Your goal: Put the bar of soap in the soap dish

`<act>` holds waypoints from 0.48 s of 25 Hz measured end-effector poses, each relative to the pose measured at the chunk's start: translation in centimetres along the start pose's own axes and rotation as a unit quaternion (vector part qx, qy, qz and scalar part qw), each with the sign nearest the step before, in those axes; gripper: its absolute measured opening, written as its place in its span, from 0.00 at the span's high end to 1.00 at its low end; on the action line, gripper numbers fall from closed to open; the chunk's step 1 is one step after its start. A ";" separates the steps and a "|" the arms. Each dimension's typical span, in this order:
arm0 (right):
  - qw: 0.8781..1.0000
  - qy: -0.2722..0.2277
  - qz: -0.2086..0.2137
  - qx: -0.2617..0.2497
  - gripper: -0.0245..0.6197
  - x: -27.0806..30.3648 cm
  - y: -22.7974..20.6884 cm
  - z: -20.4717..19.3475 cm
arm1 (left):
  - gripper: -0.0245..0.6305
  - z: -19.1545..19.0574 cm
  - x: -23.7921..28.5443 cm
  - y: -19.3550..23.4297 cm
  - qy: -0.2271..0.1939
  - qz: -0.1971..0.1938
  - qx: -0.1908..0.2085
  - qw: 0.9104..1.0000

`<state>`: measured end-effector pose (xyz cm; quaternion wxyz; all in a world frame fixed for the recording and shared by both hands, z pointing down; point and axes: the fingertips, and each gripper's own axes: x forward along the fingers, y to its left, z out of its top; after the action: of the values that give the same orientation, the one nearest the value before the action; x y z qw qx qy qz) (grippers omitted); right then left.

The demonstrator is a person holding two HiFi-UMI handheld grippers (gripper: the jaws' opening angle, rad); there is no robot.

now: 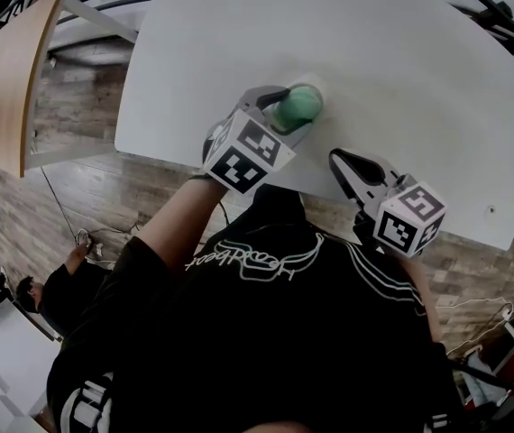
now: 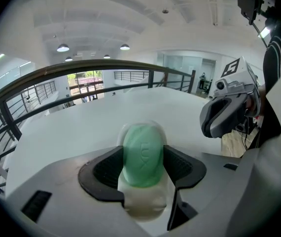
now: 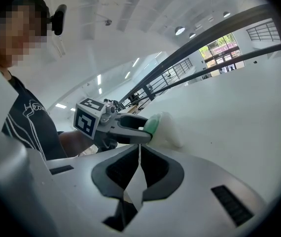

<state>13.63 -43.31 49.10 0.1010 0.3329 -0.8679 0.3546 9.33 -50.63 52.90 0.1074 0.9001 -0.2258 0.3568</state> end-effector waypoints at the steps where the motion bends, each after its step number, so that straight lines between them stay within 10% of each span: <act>1: 1.000 -0.001 -0.001 0.000 0.93 0.0 0.0 0.0 | 0.57 0.0 0.0 0.1 0.000 0.001 0.001 1.000; 12: 1.000 -0.009 -0.011 -0.006 0.93 -1.5 0.6 -0.6 | 0.57 1.7 -1.4 0.0 -0.059 0.021 0.016 0.998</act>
<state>14.30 -41.87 48.56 0.0993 0.3448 -0.8674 0.3450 9.40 -50.79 50.68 0.0719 0.9164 -0.2447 0.3086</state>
